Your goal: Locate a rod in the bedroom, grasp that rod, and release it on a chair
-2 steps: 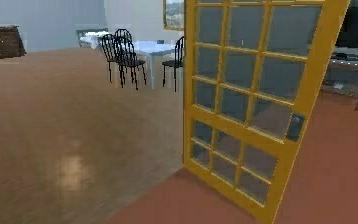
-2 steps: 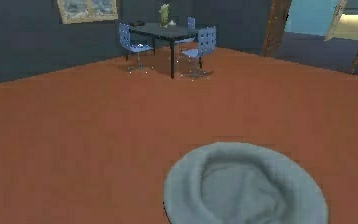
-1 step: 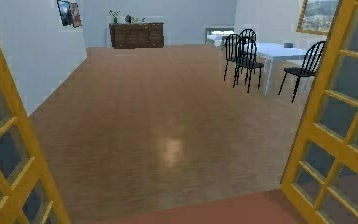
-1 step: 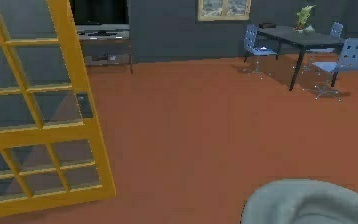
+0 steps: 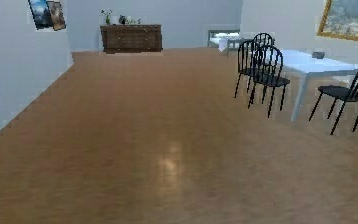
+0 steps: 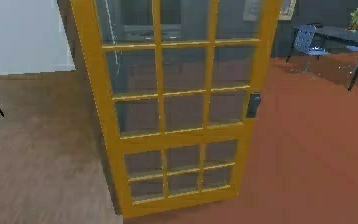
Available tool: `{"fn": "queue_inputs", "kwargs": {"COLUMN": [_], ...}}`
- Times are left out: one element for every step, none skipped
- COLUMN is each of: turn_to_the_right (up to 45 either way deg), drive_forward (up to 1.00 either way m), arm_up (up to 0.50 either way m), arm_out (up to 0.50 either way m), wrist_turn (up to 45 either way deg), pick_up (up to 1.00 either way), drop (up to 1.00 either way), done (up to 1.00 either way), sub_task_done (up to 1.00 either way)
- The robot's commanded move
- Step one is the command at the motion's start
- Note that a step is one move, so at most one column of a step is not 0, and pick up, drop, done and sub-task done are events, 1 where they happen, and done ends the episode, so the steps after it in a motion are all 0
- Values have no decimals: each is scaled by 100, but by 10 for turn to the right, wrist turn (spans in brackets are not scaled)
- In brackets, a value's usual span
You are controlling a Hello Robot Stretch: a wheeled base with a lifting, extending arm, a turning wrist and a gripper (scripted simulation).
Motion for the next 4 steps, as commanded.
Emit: {"fn": "queue_inputs", "kwargs": {"turn_to_the_right": [0,240,0,0], "drive_forward": [50,0,100,95], "arm_up": [0,0,0,0], "arm_out": [0,0,0,0], "wrist_turn": [0,0,0,0], "pick_up": [0,0,0,0], "drop": [0,0,0,0], "done": [0,0,0,0], "sub_task_done": [0,0,0,0]}}
